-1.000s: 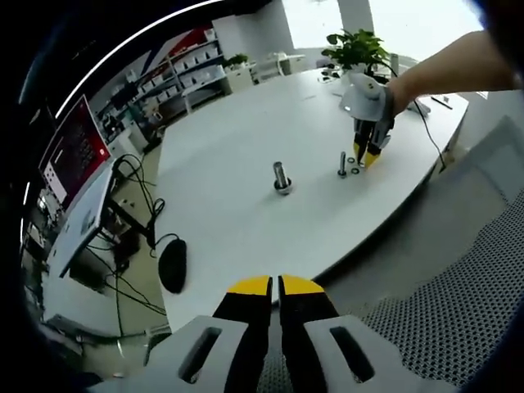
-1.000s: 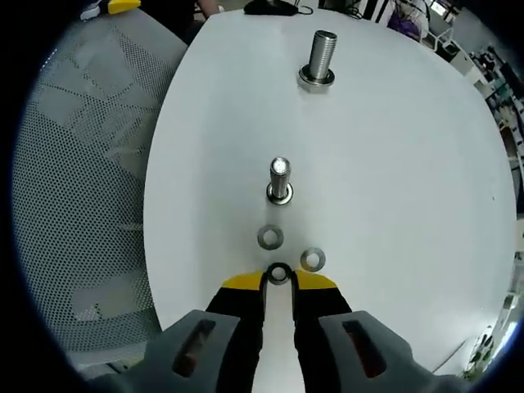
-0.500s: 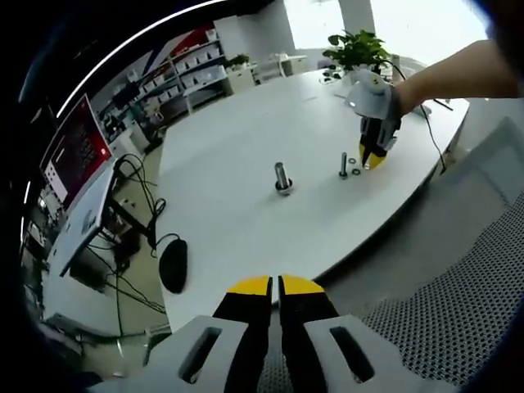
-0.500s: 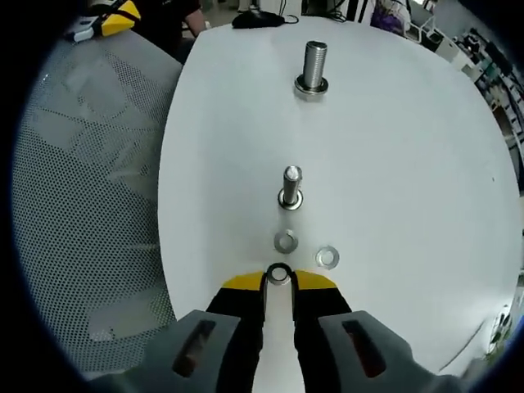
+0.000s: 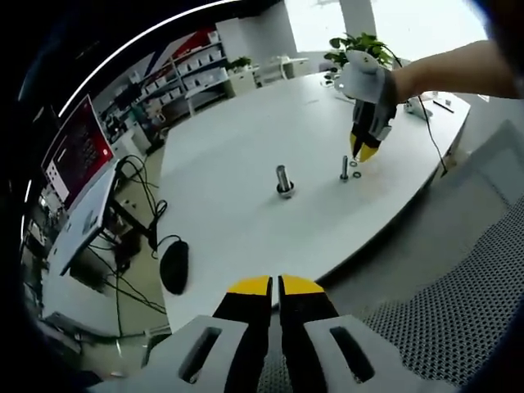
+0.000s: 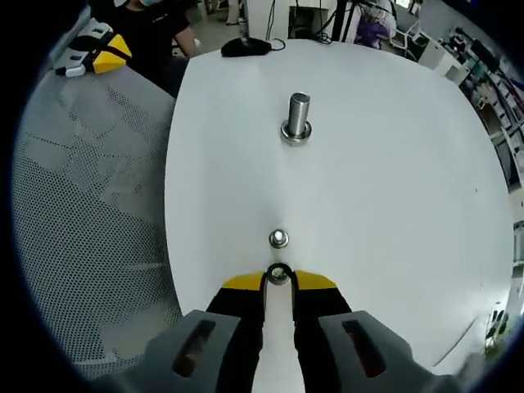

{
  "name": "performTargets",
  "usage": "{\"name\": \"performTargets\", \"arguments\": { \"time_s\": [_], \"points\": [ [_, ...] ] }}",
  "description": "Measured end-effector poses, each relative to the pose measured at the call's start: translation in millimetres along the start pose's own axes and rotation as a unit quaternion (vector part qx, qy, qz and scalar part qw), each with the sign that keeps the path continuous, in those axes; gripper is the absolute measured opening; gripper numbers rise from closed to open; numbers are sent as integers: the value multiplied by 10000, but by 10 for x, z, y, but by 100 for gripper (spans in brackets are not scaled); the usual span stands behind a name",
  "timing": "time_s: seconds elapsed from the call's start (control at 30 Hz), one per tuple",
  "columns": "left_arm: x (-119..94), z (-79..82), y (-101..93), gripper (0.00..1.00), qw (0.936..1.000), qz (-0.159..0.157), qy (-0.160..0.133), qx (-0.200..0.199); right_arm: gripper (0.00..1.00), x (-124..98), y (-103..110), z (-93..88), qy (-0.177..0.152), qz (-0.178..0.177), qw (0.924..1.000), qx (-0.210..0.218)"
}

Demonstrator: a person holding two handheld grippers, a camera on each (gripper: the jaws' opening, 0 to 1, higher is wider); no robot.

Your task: Place the washer onto the threaded stud by aligning its center hole with the stud, sliding it down to the base, and recovering from edge contact or off-axis alignment until the washer reaches the visible bottom stop.

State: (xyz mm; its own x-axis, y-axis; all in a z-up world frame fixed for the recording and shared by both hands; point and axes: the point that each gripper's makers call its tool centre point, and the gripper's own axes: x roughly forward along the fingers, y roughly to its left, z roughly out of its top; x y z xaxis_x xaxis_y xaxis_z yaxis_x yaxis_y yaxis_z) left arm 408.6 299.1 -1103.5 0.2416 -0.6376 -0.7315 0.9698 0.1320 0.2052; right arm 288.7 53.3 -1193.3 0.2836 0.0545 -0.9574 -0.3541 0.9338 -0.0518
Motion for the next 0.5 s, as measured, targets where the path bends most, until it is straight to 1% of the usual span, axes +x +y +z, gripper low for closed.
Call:
{"name": "performTargets", "arguments": {
  "time_s": [0.03,0.17,0.2,0.23,0.27,0.3,0.33,0.37,0.4,0.43,0.5],
  "points": [
    [-4,14,-2,1,10000,-5,-31,-22,14,-15,-34,-3,40,-94,9999,-74],
    [5,-5,-5,0,10000,-14,-2,-23,14,-103,-68,56,-49,-145,9999,-40],
    [4,-3,-3,0,10000,-9,-13,-36,14,-144,-101,74,-41,-254,9995,-163],
    [2,3,-1,0,10000,-5,-31,-42,14,-161,-111,92,-63,-274,9993,-247],
    [1,8,3,0,10000,3,-45,-46,14,-199,-92,126,-121,-207,9995,-199],
    [1,6,4,0,10000,4,-45,-52,14,-210,-32,184,-237,-18,9997,-22],
    [2,6,3,0,10000,2,-44,-53,14,-256,13,279,-409,107,9990,175],
    [4,1,3,0,10000,-9,-29,-55,14,-283,1,326,-474,78,9988,136],
    [7,-13,-1,0,10000,-29,17,-71,14,-275,-78,338,-398,20,9992,25],
    [7,-17,-3,0,10000,-40,36,-83,14,-274,-94,343,-336,-6,9994,-102],
    [2,-12,-5,0,10000,-34,32,-72,14,-265,-92,374,-281,47,9995,-157]
  ]
}}
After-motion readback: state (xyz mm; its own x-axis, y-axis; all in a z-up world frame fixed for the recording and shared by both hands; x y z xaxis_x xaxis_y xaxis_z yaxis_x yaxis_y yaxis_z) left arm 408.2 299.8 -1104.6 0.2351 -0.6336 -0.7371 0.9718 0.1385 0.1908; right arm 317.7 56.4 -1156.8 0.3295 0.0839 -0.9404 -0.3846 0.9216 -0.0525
